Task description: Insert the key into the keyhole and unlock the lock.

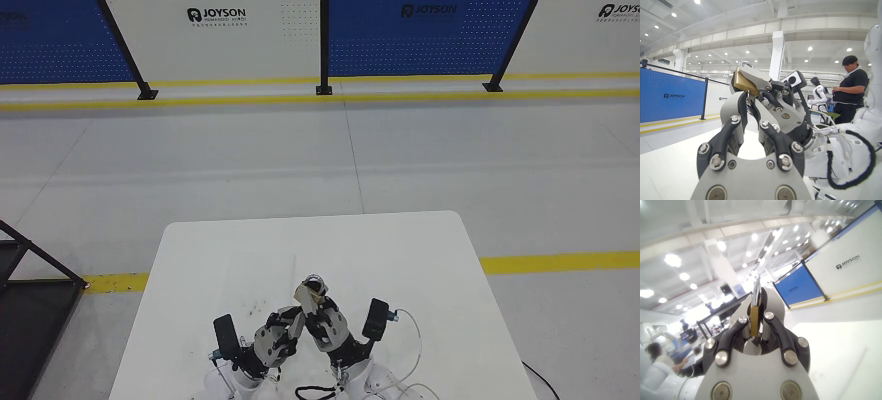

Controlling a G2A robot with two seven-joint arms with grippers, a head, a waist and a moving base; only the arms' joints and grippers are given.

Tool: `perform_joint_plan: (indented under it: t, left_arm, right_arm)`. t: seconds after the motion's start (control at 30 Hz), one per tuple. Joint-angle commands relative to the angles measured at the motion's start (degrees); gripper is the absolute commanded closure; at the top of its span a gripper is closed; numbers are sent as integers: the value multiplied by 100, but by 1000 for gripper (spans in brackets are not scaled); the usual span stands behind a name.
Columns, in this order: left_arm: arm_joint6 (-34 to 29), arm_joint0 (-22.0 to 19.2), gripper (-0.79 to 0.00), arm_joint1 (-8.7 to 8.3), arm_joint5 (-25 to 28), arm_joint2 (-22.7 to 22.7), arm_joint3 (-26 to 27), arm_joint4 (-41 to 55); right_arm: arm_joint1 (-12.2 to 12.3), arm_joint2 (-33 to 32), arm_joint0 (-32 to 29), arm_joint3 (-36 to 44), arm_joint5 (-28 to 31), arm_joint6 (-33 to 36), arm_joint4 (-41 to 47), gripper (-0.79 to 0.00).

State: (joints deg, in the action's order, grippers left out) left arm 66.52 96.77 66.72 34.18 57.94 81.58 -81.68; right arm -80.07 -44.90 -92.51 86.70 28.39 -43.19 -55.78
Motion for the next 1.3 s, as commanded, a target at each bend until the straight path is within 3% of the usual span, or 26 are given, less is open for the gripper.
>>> perform_joint_plan:
  t: [0.0, 0.13, 0.17, 0.2, 0.53, 0.57, 0.63, 0.87, 1.03, 1.13, 1.17, 1.23, 1.27]
  left_arm:
    - [-16, 1, -117, -2, -15, -6, 7, 20]
    - [-45, 2, -86, -8, -50, -12, 24, 34]
    - [-52, 3, -12, -10, -55, -15, 27, 34]
    - [-60, 2, 0, -12, -57, -17, 30, 33]
    - [-39, -17, 0, -24, -120, -29, 0, 74]
    - [-26, -18, 0, -26, -118, -28, -2, 83]
    - [-19, -17, 0, -30, -127, -23, -7, 84]
    - [24, -5, 0, -47, -190, 1, -5, 76]
    - [41, -8, 0, -58, -171, 0, -21, 64]
    - [42, -13, 0, -67, -160, 5, -45, 39]
    - [33, -18, 0, -71, -173, 11, -60, 25]
    - [35, -26, 0, -75, -233, 23, -75, -2]
    - [44, -25, 0, -75, -245, 18, -78, -9]
  right_arm:
    - [3, 12, 8, -11, -15, 6, 4, 0]
    - [10, 34, 19, -20, -44, 4, -8, 0]
    - [12, 38, 21, -23, -50, 7, -4, 0]
    - [14, 43, 24, -21, -57, 16, 3, 0]
    - [43, 53, 6, 4, -104, 56, -14, 0]
    - [45, 53, 3, 2, -105, 65, -16, -86]
    - [52, 51, -5, 12, -102, 65, -22, -145]
    - [95, 36, -53, 60, -79, 65, -22, -120]
    - [122, 24, -84, 105, -66, 76, 5, -194]
    - [138, 2, -116, 137, -71, 69, 2, -172]
    - [143, -6, -127, 147, -69, 75, 9, -142]
    - [151, -20, -144, 167, -71, 101, 22, 0]
    - [154, -27, -153, 170, -82, 123, 26, 0]
